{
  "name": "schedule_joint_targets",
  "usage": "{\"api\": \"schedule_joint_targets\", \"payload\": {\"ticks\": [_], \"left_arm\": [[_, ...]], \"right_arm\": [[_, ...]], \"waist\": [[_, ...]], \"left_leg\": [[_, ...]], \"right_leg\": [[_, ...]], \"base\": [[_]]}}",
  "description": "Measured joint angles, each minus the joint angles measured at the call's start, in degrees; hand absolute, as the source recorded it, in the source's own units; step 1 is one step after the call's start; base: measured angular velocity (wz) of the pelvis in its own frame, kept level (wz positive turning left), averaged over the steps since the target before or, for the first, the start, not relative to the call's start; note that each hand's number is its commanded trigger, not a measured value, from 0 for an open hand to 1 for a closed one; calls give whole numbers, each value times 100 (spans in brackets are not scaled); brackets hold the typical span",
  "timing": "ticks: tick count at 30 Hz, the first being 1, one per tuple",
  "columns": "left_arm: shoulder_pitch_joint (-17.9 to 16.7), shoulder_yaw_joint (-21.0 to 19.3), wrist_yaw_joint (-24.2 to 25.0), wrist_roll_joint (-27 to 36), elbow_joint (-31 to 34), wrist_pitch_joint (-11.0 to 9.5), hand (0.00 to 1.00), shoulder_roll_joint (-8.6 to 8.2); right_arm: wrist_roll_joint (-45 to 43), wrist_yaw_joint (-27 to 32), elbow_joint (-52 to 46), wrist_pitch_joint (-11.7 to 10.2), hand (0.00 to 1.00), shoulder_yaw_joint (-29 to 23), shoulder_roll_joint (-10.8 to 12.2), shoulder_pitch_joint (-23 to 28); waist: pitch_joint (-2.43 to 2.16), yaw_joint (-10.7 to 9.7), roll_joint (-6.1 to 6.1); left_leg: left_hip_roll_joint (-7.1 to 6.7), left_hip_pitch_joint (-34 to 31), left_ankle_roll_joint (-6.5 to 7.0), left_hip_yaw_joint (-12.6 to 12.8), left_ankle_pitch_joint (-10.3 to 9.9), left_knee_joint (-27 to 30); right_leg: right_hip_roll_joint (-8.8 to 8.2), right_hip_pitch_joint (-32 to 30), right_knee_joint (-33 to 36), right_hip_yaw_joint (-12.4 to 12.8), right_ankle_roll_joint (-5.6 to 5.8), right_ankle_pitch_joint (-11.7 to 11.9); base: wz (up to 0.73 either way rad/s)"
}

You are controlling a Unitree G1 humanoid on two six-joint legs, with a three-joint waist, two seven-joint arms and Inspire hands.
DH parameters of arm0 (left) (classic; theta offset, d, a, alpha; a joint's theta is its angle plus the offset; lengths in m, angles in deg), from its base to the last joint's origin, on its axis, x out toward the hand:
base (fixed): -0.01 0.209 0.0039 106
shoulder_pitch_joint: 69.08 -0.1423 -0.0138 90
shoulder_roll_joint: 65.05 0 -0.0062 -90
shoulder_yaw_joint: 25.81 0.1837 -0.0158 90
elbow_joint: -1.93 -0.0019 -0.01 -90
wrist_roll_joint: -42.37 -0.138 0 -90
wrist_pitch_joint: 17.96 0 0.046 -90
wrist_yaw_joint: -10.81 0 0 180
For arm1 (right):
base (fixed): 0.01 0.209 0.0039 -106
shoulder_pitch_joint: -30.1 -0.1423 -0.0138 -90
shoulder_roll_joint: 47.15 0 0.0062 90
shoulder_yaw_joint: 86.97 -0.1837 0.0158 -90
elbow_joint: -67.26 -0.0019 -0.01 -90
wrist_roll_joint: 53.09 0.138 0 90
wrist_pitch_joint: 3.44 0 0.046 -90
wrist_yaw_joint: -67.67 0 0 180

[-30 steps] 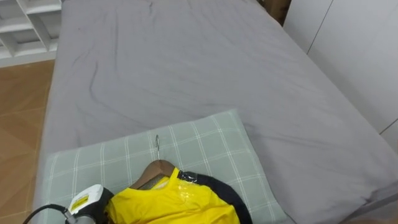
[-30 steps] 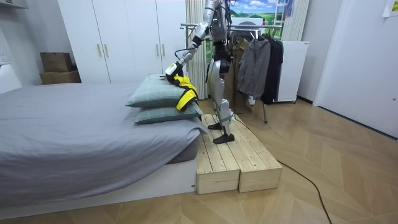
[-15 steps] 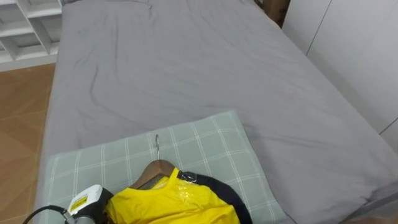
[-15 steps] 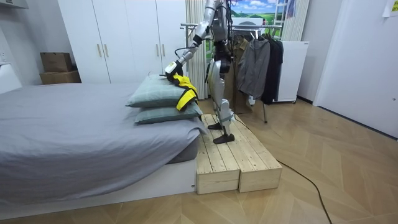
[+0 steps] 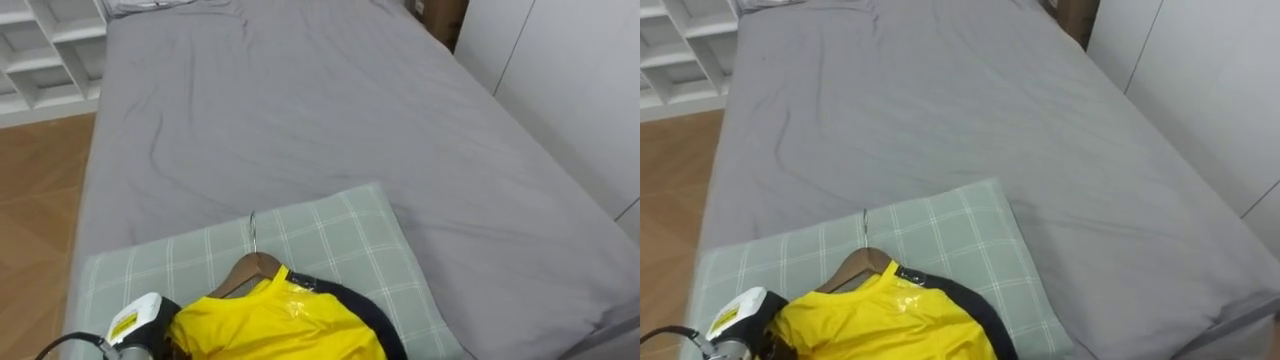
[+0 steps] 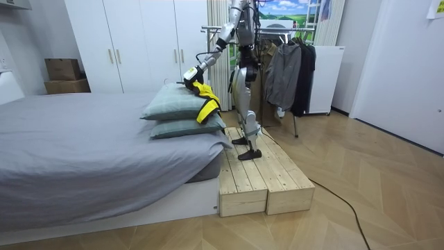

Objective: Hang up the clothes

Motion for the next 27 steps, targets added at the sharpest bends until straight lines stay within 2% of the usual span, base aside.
{"api": "schedule_joint_targets", "payload": {"ticks": [5,8,11,13,18,25,27], "left_arm": [[-30,19,-226,-17,720,-36,100,-26],[-58,19,-547,-8,1205,-226,100,-80],[-232,21,-810,53,1660,-377,100,-155],[-466,22,-1000,85,1990,-441,100,-209],[-577,35,-1157,85,2160,-459,100,-243],[-581,20,-1307,81,2637,-469,100,-215],[-637,15,-1382,80,2807,-569,100,-205]], "right_arm": [[13,35,3,-22,0,102,-67,3],[14,129,2,-28,0,202,-61,32],[44,167,-2,-27,0,201,-40,38],[46,156,2,-11,0,200,15,40],[47,83,8,5,0,198,71,53],[49,111,10,6,0,-21,138,121],[56,109,11,6,0,-43,142,143]], "waist": [[4,52,80],[3,50,81],[-1,31,77],[-30,26,51],[-54,23,-31],[-56,34,-43],[-56,31,-46]], "left_leg": [[0,156,0,-46,0,-40],[-5,256,0,-80,0,-50],[-20,416,0,-85,0,-89],[-22,480,0,-92,0,-113],[-23,514,-1,-225,0,-103],[-28,619,-1,-249,0,-117],[-36,706,-1,-261,0,-137]], "right_leg": [[4,154,-15,-32,0,0],[3,331,-89,-96,7,9],[2,516,-169,-113,16,3],[7,583,-198,-112,20,0],[7,647,-209,-207,21,-1],[9,816,-267,-233,23,-2],[7,913,-296,-244,26,-4]], "base": [[2],[8],[2],[0],[10],[2],[0]]}}
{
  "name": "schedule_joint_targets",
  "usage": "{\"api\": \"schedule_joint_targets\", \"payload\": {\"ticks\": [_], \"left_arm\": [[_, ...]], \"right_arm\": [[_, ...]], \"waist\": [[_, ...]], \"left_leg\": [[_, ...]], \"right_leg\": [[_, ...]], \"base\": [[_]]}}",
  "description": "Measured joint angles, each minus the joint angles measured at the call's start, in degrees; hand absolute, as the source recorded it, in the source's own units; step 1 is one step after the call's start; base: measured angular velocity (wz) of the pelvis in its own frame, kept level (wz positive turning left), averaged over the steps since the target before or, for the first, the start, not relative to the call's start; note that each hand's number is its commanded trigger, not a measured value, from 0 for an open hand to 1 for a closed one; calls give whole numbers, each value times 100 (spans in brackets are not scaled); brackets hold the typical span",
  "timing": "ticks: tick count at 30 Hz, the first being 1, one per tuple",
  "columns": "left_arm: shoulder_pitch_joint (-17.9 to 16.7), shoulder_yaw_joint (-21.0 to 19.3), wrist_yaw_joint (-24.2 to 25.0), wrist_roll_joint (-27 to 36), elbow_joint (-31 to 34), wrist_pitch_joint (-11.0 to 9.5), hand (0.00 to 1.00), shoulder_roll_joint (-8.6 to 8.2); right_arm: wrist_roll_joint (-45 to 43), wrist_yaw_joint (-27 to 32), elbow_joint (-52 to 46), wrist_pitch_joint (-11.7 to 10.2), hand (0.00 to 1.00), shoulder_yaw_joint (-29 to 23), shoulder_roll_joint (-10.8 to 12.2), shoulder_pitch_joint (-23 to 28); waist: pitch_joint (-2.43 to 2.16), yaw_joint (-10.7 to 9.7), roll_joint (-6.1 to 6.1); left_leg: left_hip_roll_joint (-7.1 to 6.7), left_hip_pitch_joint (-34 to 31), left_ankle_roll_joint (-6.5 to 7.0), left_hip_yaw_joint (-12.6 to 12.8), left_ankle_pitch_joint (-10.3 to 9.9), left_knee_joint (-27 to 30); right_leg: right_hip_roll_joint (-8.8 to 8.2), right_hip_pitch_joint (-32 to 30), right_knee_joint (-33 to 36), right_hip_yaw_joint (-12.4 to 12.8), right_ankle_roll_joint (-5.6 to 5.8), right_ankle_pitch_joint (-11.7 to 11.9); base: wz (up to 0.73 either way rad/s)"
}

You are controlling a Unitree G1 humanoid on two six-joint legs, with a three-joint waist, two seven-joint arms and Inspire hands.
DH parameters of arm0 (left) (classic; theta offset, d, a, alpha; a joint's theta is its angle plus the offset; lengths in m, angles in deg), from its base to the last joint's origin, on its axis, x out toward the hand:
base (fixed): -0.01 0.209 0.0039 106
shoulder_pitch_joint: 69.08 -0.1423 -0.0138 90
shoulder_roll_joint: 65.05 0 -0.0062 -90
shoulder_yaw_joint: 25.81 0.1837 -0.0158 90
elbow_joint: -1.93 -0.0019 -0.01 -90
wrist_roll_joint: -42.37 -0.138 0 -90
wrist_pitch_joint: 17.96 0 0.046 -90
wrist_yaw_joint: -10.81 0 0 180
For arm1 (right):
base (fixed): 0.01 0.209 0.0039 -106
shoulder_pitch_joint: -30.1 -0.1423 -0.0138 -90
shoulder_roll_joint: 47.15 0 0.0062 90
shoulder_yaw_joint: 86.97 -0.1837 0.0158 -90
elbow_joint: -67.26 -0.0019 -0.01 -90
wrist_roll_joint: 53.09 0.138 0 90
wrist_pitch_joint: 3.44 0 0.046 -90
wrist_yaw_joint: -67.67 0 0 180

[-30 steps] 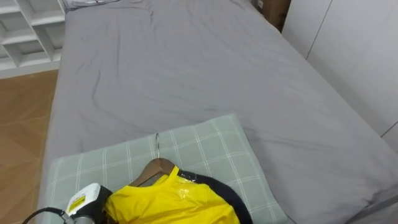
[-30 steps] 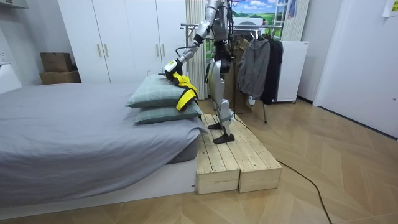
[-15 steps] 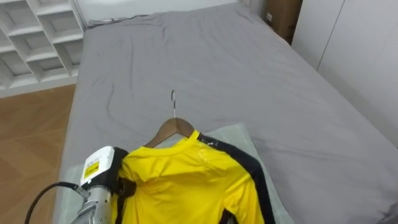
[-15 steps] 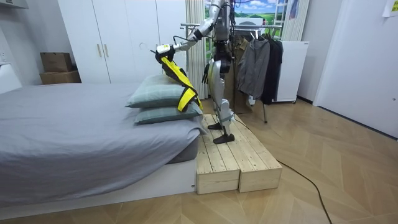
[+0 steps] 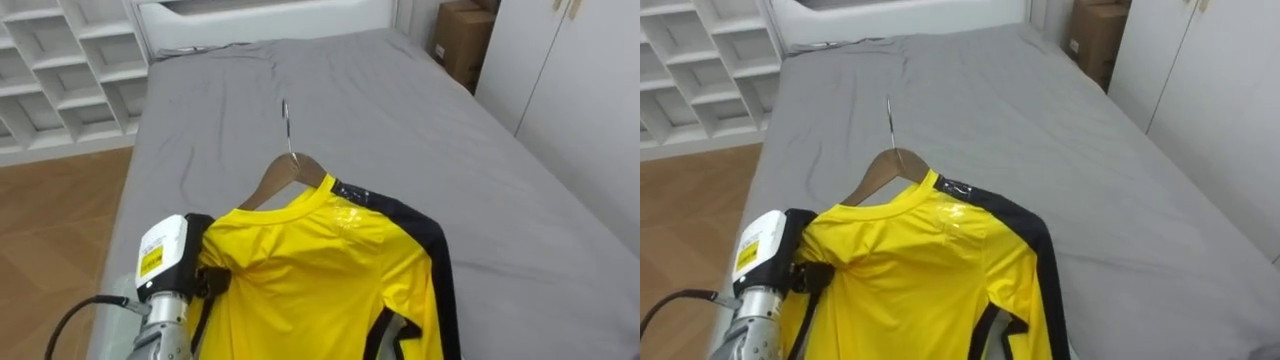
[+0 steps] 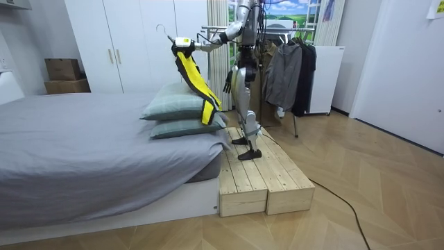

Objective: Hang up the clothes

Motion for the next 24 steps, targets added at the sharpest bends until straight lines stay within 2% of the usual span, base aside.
{"api": "schedule_joint_targets", "payload": {"ticks": [3,11,16,21,23,24], "left_arm": [[-187,1,-121,0,298,-86,100,-2],[-492,0,-322,0,783,-115,100,66],[-645,2,-518,-70,796,-127,100,79],[-828,1,-618,-185,910,-124,100,119],[-839,-1,-708,-334,928,-131,100,153],[-891,-1,-732,-346,986,-131,100,223]], "right_arm": [[166,17,21,-2,0,-25,11,27],[445,80,185,2,0,-222,44,81],[437,176,185,4,0,-223,31,118],[338,483,261,13,0,-259,-17,147],[191,641,249,14,0,-470,-8,200],[-16,787,229,14,0,-606,-8,202]], "waist": [[-3,-7,-11],[-16,8,-6],[-19,10,-1],[-35,58,23],[-37,112,26],[-38,112,28]], "left_leg": [[-10,40,0,-45,0,-6],[-39,43,0,-148,0,4],[-41,47,0,-164,0,1],[-48,62,1,-177,0,1],[-48,65,1,-183,1,1],[-49,58,3,-189,2,3]], "right_leg": [[-6,55,-8,-30,12,-10],[-29,120,-34,-123,34,-24],[-32,131,-33,-145,35,-25],[-37,147,-32,-161,36,-25],[-37,147,-22,-159,36,-26],[-39,146,-16,-161,38,-31]], "base": [[4],[6],[2],[1],[0],[0]]}}
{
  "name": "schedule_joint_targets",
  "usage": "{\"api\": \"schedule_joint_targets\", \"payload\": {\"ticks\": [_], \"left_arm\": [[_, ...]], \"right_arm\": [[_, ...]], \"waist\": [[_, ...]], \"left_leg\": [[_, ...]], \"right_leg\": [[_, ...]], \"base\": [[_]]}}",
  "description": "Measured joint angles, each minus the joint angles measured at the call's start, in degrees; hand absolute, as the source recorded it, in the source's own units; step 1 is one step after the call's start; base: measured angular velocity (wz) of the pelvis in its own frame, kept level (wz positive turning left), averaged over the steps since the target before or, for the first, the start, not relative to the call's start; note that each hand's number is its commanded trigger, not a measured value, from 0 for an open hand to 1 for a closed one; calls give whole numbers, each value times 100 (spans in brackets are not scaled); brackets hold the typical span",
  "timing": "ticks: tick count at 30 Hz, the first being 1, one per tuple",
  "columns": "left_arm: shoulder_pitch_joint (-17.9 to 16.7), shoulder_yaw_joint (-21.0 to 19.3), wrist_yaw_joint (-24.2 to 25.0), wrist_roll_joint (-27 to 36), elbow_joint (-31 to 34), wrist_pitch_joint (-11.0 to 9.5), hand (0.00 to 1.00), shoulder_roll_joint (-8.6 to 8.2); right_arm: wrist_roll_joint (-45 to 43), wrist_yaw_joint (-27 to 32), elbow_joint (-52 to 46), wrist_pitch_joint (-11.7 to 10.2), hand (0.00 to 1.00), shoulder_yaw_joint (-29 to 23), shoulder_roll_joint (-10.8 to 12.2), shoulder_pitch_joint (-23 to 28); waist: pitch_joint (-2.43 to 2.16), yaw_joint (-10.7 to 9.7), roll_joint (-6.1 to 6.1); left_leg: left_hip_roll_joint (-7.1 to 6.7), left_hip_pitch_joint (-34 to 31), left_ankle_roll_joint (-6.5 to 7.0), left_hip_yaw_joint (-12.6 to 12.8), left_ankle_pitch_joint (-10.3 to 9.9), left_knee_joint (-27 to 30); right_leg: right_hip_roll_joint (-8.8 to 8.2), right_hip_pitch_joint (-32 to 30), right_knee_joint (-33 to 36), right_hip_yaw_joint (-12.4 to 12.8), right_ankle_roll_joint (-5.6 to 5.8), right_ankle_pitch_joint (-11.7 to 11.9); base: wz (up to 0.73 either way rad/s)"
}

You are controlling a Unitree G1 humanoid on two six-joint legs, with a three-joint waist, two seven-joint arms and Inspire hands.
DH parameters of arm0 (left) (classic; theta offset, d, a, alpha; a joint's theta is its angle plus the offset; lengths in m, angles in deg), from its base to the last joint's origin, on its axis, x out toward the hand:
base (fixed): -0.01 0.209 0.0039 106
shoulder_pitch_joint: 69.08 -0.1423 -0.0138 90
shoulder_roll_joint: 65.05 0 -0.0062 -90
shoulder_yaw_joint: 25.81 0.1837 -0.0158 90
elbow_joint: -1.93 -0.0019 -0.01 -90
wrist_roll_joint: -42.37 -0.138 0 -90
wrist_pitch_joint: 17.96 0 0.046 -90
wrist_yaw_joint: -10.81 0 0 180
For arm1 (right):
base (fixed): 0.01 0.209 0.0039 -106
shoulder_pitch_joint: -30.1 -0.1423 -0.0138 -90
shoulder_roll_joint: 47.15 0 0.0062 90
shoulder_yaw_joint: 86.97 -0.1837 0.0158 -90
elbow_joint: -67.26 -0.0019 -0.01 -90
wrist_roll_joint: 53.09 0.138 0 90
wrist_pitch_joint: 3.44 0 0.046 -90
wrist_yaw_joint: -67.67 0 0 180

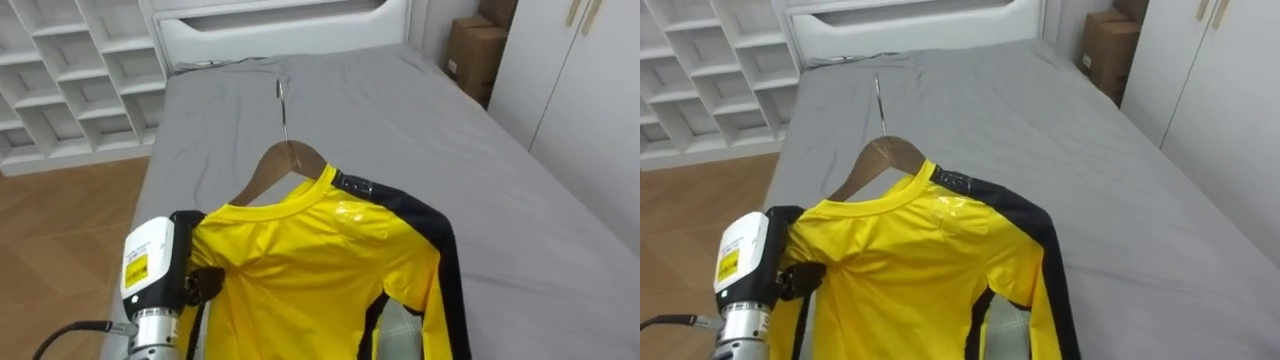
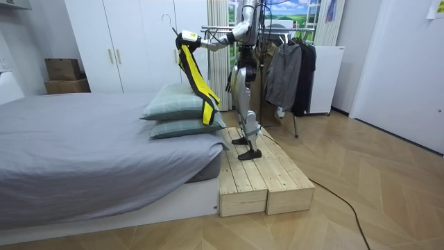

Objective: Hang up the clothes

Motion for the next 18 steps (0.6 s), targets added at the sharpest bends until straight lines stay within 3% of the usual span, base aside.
{"api": "schedule_joint_targets", "payload": {"ticks": [3,10,14,18], "left_arm": [[-56,0,-49,11,63,-6,100,131],[-59,-5,-268,-3,122,-75,100,149],[-119,-3,-411,-4,123,-151,100,147],[-134,-3,-416,-3,129,-151,100,143]], "right_arm": [[-428,438,-77,-5,0,-221,-9,-23],[-1231,1662,-920,-30,0,-569,-38,-23],[-2007,2447,-1535,-339,0,-688,-100,-14],[-2658,2960,-2255,-434,0,-720,-88,-20]], "waist": [[-2,26,-4],[-6,136,-10],[-26,181,-50],[-28,230,-72]], "left_leg": [[-3,-4,3,-12,2,14],[-19,-103,22,-26,14,59],[-19,-87,22,-61,14,61],[-20,-57,22,-60,14,45]], "right_leg": [[-3,0,12,-10,0,-2],[-22,-67,37,-53,1,-3],[-19,-52,22,-89,1,-3],[-21,-38,29,-93,1,-3]], "base": [[0],[2],[4],[0]]}}
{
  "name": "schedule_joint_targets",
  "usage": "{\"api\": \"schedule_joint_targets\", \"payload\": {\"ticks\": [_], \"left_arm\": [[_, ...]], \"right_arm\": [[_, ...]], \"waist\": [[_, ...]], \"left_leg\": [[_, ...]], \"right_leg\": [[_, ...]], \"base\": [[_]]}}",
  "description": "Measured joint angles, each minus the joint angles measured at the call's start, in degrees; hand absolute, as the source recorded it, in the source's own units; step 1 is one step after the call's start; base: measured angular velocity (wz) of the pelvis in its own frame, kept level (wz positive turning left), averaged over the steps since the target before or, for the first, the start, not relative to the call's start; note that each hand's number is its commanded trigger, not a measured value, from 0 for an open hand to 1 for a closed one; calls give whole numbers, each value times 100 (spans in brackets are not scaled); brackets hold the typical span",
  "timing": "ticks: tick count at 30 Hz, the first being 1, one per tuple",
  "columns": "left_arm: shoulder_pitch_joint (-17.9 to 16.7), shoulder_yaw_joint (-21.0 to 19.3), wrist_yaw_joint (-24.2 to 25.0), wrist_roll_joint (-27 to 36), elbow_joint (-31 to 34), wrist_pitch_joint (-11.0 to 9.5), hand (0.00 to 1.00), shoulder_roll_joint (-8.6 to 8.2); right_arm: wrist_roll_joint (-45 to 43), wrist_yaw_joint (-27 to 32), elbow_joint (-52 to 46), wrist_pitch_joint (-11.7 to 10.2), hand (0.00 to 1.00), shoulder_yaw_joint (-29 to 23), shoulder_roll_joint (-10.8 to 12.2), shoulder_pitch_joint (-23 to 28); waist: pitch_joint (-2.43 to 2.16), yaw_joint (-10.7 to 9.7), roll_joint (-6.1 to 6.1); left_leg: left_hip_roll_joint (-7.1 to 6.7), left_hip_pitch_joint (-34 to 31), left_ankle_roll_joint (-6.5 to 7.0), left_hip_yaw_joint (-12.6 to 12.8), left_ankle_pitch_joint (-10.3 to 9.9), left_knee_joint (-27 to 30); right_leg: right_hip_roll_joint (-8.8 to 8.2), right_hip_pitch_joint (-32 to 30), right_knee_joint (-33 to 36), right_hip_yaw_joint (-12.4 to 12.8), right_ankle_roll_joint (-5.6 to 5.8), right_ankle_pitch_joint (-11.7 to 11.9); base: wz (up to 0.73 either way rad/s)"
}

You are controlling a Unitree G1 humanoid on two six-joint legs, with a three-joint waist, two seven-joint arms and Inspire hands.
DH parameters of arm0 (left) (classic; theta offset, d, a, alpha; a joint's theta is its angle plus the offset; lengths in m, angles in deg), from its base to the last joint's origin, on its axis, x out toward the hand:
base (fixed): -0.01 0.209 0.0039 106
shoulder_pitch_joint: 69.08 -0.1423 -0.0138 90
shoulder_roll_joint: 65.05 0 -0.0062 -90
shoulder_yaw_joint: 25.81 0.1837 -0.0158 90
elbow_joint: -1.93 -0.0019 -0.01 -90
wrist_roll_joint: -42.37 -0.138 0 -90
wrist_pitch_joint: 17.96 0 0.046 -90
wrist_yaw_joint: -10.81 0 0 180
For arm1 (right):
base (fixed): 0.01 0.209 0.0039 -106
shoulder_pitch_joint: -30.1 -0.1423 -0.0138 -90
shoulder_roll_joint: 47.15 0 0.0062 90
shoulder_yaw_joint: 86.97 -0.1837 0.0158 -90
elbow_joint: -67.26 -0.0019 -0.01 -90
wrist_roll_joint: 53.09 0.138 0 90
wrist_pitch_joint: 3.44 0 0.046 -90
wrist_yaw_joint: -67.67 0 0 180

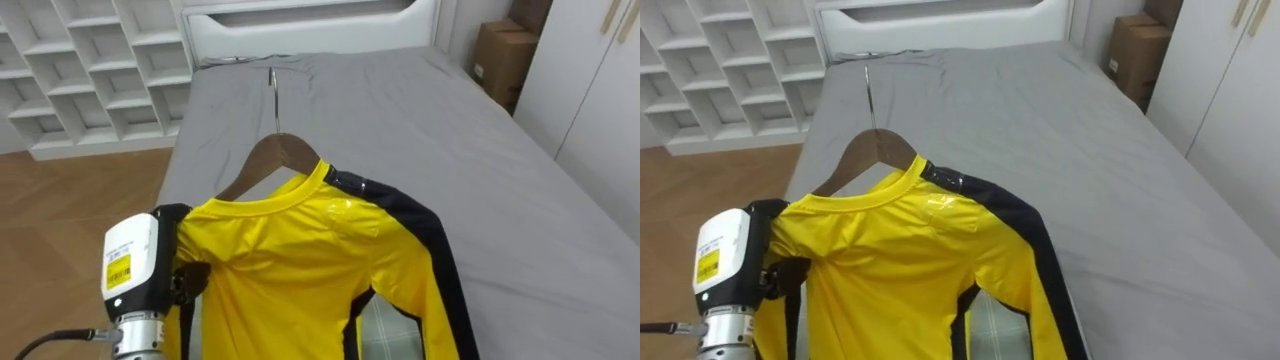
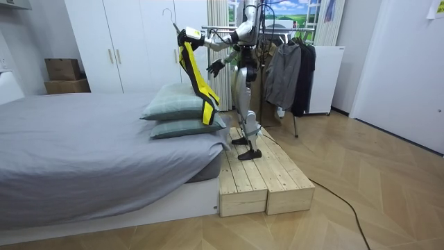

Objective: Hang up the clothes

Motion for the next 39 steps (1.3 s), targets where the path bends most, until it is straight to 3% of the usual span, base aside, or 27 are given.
{"api": "schedule_joint_targets", "payload": {"ticks": [10,14,20,25,34,39], "left_arm": [[-98,5,133,29,181,9,100,-60],[-143,12,332,14,319,183,100,-69],[-143,27,549,-145,571,297,100,-79],[-143,27,660,-284,600,317,100,-79],[-143,24,911,-437,1091,432,100,-91],[-143,25,1054,-448,1203,459,100,-145]], "right_arm": [[-1070,936,-1362,-47,0,146,94,103],[-1425,1109,-1991,-46,0,412,93,257],[-1440,1102,-2423,-36,0,914,79,265],[-1440,1024,-2568,-38,0,953,84,235],[-1430,640,-3344,-34,0,1161,85,256],[-1434,154,-3557,-27,0,1336,83,253]], "waist": [[-2,128,-64],[-4,171,-71],[-1,274,-85],[2,304,-90],[8,362,-84],[42,438,-73]], "left_leg": [[1,38,0,26,0,-18],[3,36,0,26,0,-23],[2,45,0,48,0,-53],[-1,46,0,27,0,-58],[1,50,-1,7,-1,-63],[1,54,-1,-3,-1,-61]], "right_leg": [[1,14,1,23,4,-2],[-1,11,4,26,4,-2],[-2,26,4,46,8,-5],[-2,40,-4,28,15,-9],[-1,41,-3,25,15,-9],[0,62,-3,5,16,-10]], "base": [[-1],[0],[-1],[0],[0],[1]]}}
